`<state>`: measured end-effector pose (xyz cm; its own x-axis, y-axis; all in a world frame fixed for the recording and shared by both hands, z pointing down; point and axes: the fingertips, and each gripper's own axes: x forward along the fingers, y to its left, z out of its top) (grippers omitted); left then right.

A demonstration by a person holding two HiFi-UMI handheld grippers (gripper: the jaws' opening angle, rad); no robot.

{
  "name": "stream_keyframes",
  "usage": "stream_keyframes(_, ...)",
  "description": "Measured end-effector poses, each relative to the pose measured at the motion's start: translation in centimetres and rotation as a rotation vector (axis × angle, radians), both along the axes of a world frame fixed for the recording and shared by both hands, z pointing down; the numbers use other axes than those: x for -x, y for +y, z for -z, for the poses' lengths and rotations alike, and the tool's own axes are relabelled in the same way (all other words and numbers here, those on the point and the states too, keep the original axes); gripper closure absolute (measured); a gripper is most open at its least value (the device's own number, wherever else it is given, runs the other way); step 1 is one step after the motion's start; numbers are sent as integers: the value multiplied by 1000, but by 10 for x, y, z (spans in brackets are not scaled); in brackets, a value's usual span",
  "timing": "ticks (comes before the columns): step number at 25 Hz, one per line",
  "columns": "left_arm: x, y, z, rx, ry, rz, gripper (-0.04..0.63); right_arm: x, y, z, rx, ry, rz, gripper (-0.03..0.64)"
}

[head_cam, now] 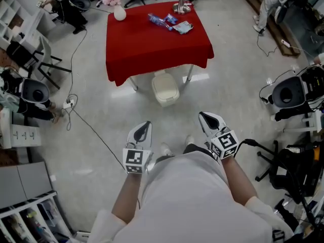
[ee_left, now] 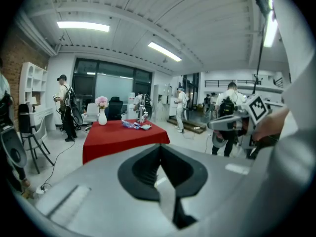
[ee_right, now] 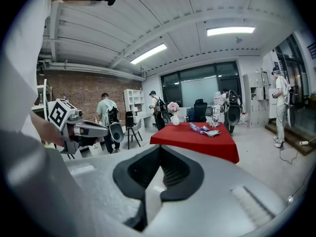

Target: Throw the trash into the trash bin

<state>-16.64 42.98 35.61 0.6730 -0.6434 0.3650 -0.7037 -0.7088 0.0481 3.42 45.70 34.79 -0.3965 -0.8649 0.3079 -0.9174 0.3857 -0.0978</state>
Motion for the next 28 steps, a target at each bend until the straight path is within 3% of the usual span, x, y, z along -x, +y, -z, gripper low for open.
stream_keyframes(7, 12, -5, -9, 26, -3, -6, 592, 9, -2, -5, 19, -1, -14, 617)
stream_keyframes(14, 6, -36, -19, 45, -27, 26, 592, 3, -40, -10, 26, -10, 24, 617)
stream_keyframes(28, -58, -137, -29, 75, -30, 107, 592, -51, -163, -29, 43, -52, 123, 617)
